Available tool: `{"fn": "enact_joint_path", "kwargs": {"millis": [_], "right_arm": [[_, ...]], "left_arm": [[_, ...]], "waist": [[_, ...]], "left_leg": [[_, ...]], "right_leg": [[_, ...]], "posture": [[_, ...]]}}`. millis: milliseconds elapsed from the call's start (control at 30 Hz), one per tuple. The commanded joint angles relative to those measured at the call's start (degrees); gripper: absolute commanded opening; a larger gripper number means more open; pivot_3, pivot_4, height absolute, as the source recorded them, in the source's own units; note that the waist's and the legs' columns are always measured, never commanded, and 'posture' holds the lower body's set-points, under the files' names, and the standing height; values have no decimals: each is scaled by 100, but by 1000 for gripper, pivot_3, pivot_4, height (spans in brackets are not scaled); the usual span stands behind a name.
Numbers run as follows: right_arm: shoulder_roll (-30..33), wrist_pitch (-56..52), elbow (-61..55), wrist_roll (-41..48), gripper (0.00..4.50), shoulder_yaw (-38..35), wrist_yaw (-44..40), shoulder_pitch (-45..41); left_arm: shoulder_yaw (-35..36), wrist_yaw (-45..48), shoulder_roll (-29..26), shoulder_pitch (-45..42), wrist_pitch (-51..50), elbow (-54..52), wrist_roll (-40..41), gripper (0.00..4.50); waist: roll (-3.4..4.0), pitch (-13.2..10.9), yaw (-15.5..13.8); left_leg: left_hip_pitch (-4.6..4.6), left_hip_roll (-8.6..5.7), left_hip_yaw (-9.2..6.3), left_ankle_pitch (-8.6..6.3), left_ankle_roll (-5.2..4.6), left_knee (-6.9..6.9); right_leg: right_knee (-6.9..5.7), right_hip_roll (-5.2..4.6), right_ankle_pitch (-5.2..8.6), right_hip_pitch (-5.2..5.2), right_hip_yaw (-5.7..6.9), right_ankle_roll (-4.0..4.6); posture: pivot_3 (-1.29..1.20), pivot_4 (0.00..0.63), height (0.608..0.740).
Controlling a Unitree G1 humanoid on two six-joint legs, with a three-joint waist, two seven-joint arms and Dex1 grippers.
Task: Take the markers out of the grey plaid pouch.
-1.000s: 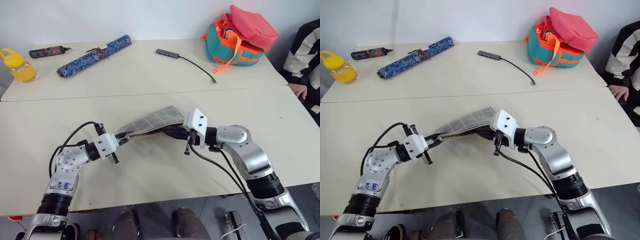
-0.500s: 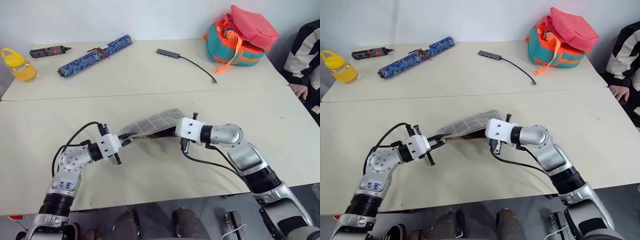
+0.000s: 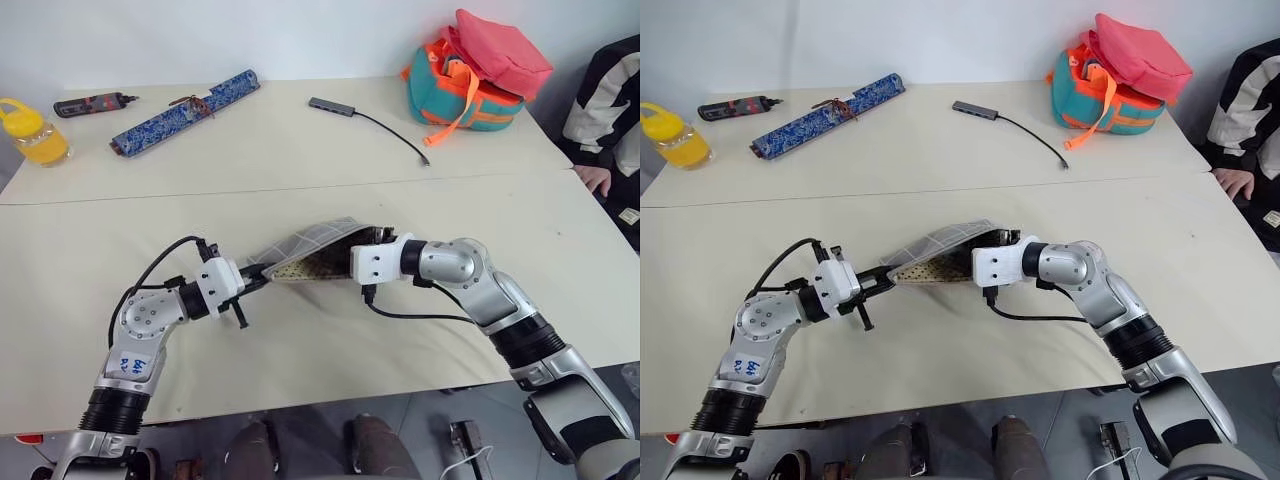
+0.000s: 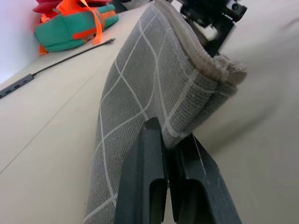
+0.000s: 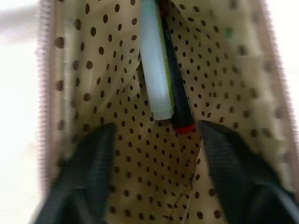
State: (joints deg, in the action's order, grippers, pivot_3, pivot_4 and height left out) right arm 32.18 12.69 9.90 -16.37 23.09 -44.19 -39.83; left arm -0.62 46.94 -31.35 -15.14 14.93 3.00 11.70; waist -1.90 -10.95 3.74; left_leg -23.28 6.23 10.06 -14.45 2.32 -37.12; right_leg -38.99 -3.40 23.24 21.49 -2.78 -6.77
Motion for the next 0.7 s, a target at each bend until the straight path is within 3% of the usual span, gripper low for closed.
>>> {"fn": "enact_joint_path", "kwargs": {"millis": [33, 67, 167, 300, 433, 533, 700], "right_arm": [[43, 36, 32, -27, 4288, -199, 45, -64], [32, 44, 34, -31, 4483, -200, 59, -63], [-31, -60, 11, -1, 4483, -212, 46, -43], [-57, -188, -84, 190, 3508, -246, -124, 7], [-167, -345, -338, 412, 2162, -263, -311, 20], [-368, -714, -588, 737, 2162, -292, -519, -22], [-175, -1050, -870, 970, 2162, -253, -1278, -373]], "left_arm": [[193, 0, 12, -3, 8, -244, 236, 0], [195, 0, 19, -14, -11, -247, 250, 0], [205, -9, 39, -27, -56, -267, 272, 0], [191, -33, 67, -13, -102, -298, 260, 0], [189, -36, 139, 23, -340, -430, 402, 0], [202, -19, 227, -5, -948, -668, 797, 0], [227, 42, 250, -65, -2188, -1038, 1493, 0]], "waist": [[0, 0, 5], [0, 0, 9], [0, 0, 16], [0, 0, 29], [0, 0, 41], [0, 0, 67], [0, 0, 90]], "left_leg": [[0, 0, 0, 0, 0, 0], [0, 0, 0, 0, 0, 0], [0, 0, 0, 0, 0, 0], [0, 0, -1, 0, 0, -1], [0, 0, -2, 0, 0, -1], [0, 1, -5, 0, 0, -2], [1, 1, -20, 0, 0, -3]], "right_leg": [[0, 0, 0, 0, 0, 0], [0, 0, 0, 0, 0, 0], [0, 0, 0, 0, 0, 0], [-2, 0, 0, 0, 0, 0], [-3, 0, 0, 0, 0, 0], [-7, 0, 0, 0, 1, 0], [-14, 0, 0, 0, 1, 0]], "posture": [[0, 150, 740], [0, 150, 740], [0, 150, 740], [0, 150, 740], [0, 150, 740], [0, 150, 740], [0, 150, 740]]}}
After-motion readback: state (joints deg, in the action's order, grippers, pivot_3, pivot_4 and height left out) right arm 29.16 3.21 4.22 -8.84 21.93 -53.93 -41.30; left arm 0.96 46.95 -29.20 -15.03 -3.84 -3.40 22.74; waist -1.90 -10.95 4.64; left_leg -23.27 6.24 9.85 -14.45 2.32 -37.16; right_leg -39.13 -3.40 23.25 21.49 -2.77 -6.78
